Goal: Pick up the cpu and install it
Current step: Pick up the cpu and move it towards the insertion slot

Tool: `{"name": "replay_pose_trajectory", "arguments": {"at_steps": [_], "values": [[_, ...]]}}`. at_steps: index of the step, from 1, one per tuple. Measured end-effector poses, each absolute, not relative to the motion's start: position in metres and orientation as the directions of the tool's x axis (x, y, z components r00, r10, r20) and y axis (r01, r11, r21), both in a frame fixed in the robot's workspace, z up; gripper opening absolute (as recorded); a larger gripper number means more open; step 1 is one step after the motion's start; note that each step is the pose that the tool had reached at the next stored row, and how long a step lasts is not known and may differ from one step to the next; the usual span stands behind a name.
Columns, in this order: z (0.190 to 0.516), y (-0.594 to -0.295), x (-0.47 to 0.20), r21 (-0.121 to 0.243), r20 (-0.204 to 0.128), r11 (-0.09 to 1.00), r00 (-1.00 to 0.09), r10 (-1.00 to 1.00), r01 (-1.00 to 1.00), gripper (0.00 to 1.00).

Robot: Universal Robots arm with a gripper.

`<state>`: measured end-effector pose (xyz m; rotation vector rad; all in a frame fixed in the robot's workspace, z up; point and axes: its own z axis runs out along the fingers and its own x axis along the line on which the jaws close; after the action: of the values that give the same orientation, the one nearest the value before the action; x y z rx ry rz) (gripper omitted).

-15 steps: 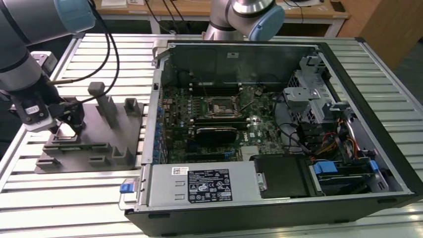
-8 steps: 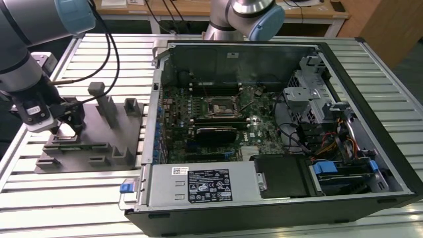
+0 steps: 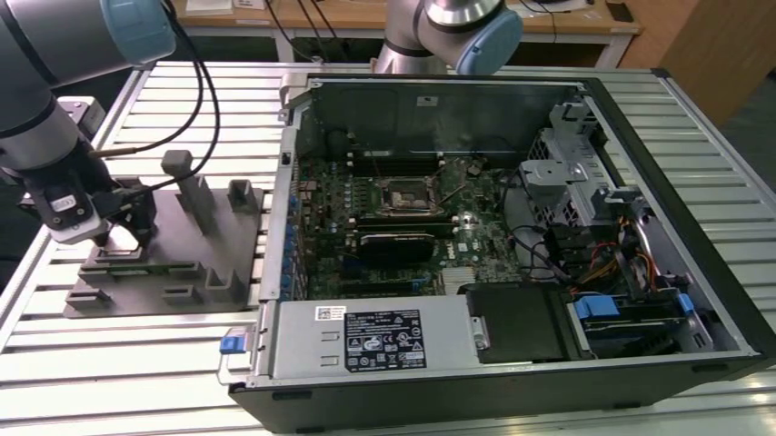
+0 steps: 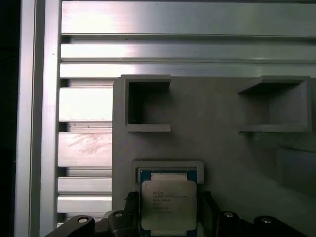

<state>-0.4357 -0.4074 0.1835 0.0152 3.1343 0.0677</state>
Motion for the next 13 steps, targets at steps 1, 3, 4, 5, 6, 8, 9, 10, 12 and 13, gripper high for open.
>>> {"name": "replay_pose_trajectory", "arguments": {"at_steps": [1,3,4,5,6,8,9,10,12,13], "values": [[0.1834,-0.4074,-0.4356,0.048,-0.006,0.999,-1.000,0.010,0.009,0.60],[0.1834,-0.4073,-0.4357,0.049,-0.006,0.999,-1.000,0.010,0.010,0.60],[0.1832,-0.4073,-0.4357,0.049,-0.006,0.999,-1.000,0.010,0.010,0.60],[0.1830,-0.4073,-0.4357,0.049,-0.006,0.999,-1.000,0.010,0.010,0.60],[0.1826,-0.4074,-0.4357,0.049,-0.006,0.999,-1.000,0.010,0.010,0.60],[0.1825,-0.4074,-0.4357,0.049,-0.006,0.999,-1.000,0.010,0.010,0.60],[0.1825,-0.4074,-0.4357,0.049,-0.006,0.999,-1.000,0.010,0.010,0.60],[0.1825,-0.4074,-0.4357,0.049,-0.006,0.999,-1.000,0.010,0.010,0.60],[0.1824,-0.4074,-0.4357,0.049,-0.006,0.999,-1.000,0.010,0.010,0.60],[0.1824,-0.4074,-0.4357,0.049,-0.006,0.999,-1.000,0.010,0.010,0.59]]}}
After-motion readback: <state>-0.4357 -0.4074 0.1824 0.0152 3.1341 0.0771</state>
